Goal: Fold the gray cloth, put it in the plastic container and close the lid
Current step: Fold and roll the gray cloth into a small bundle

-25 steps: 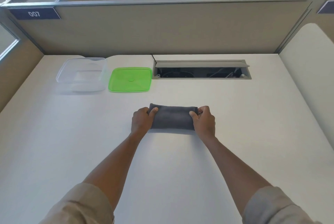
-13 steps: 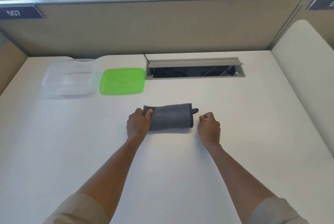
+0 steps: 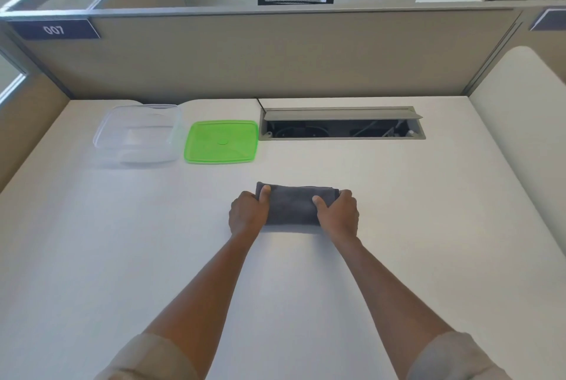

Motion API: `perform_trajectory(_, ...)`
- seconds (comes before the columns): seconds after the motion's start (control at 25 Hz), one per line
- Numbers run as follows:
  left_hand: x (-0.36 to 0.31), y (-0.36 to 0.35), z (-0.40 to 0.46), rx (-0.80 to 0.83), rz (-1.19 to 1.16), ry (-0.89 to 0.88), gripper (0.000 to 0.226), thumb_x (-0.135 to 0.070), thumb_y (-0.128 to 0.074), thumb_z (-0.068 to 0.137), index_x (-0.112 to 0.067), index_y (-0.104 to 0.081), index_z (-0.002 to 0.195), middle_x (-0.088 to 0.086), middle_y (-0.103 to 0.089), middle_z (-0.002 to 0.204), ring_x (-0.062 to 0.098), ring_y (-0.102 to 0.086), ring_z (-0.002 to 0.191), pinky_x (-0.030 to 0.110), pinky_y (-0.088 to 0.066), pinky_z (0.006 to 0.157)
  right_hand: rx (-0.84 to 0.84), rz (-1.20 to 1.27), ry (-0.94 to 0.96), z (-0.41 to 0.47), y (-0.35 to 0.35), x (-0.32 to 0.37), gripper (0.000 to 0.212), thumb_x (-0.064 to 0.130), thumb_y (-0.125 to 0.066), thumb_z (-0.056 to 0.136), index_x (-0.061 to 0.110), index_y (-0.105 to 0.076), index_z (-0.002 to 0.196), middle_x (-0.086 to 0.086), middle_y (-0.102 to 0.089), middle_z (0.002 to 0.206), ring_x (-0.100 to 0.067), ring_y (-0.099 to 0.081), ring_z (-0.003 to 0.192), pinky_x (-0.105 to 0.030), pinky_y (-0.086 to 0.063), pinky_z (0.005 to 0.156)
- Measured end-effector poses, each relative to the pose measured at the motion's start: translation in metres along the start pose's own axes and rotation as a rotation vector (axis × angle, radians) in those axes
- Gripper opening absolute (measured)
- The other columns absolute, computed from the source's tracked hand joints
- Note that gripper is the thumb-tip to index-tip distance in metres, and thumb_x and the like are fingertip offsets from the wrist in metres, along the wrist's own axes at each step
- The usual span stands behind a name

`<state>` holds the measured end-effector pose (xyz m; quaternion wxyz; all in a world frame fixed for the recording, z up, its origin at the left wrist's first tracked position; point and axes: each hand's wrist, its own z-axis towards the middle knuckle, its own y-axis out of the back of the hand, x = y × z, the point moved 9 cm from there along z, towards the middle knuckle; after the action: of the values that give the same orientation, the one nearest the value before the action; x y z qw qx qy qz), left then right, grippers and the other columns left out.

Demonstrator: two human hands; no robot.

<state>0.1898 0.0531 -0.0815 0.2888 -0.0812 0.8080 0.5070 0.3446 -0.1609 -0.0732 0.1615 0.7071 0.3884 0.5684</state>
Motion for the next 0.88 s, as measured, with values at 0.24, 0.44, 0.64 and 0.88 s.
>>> perform_trajectory(0.24, 0.012, -0.007, 0.012, 0.110, -0.136, 0.104, 0.056, -0.054, -0.049, 0.094, -0.002, -0.068, 0.099, 0.013, -0.068, 0.098, 0.034, -0.062, 0.101, 0.033, -0.041, 0.073, 0.142, 0.137, -0.169, 0.016, -0.006, -0.013, 0.063, 0.042, -0.078, 0.076, 0.008, -0.044, 0.118, -0.008, -0.056, 0.116, -0.029, -0.058, 0.100, -0.040, -0.052, 0.080)
perform_trajectory(0.44, 0.011, -0.011, 0.012, 0.174, -0.292, 0.062, 0.054, -0.050, -0.044, 0.097, 0.000, -0.063, 0.105, 0.018, -0.067, 0.103, 0.036, -0.062, 0.100, 0.033, -0.039, 0.071, 0.158, 0.214, -0.245, 0.012, -0.012, -0.023, 0.066, 0.038, -0.083, 0.070, 0.006, -0.047, 0.115, -0.008, -0.058, 0.113, -0.028, -0.058, 0.096, -0.031, -0.046, 0.058)
perform_trajectory(0.64, 0.021, -0.011, 0.003, 0.273, -0.520, 0.078, 0.042, -0.044, -0.043, 0.101, -0.005, -0.055, 0.113, 0.009, -0.060, 0.108, 0.023, -0.055, 0.095, 0.034, -0.044, 0.080, 0.189, 0.249, -0.290, 0.008, -0.016, -0.021, 0.068, 0.039, -0.086, 0.063, 0.007, -0.053, 0.113, -0.008, -0.061, 0.110, -0.030, -0.061, 0.096, -0.037, -0.056, 0.062)
perform_trajectory(0.88, 0.049, -0.001, -0.002, 0.291, -0.618, 0.070, 0.040, -0.046, -0.044, 0.100, -0.010, -0.053, 0.115, 0.009, -0.061, 0.114, 0.023, -0.058, 0.101, 0.042, -0.048, 0.093, 0.197, 0.384, -0.331, -0.012, -0.029, -0.025, 0.060, 0.030, -0.089, 0.062, 0.006, -0.058, 0.107, -0.008, -0.062, 0.106, -0.028, -0.062, 0.096, -0.041, -0.061, 0.071)
